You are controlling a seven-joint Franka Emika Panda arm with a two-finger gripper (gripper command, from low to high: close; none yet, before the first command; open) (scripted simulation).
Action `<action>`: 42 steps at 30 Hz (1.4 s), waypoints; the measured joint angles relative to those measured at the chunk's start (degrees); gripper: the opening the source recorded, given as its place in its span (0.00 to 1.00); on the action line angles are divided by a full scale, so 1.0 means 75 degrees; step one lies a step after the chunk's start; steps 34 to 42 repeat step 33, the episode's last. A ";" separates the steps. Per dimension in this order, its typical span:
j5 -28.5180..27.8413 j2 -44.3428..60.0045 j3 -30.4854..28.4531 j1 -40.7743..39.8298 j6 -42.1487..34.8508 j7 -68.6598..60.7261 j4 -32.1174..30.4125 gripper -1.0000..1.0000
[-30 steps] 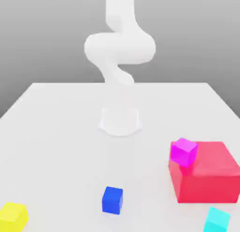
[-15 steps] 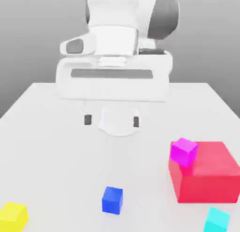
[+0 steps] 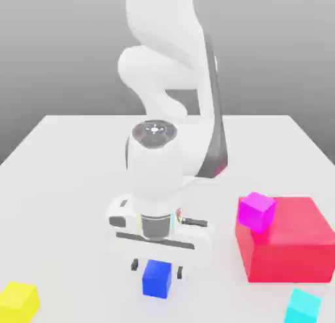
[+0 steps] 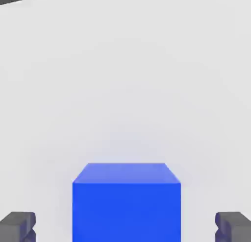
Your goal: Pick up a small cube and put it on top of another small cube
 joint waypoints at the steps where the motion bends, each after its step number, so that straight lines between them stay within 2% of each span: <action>1: -0.0002 0.0000 0.0000 0.0000 0.0001 0.0002 0.0000 0.00; 6: -0.0028 0.0028 0.0005 -0.0008 0.0026 0.0026 0.0004 0.00; 12: 0.0021 -0.1404 0.0037 -0.0061 -0.1154 -0.0002 -0.0249 0.00; 23: 0.0729 -0.0623 -0.1427 -0.1638 -0.3253 0.0457 0.2579 0.00; 27: 0.1090 0.0218 -0.1477 -0.1976 -0.2888 0.0342 0.3031 0.00; 28: 0.1185 0.0475 -0.1417 -0.2033 -0.2662 0.0279 0.3060 1.00; 42: 0.1185 0.0475 -0.1417 -0.2034 -0.2662 0.0279 0.3060 1.00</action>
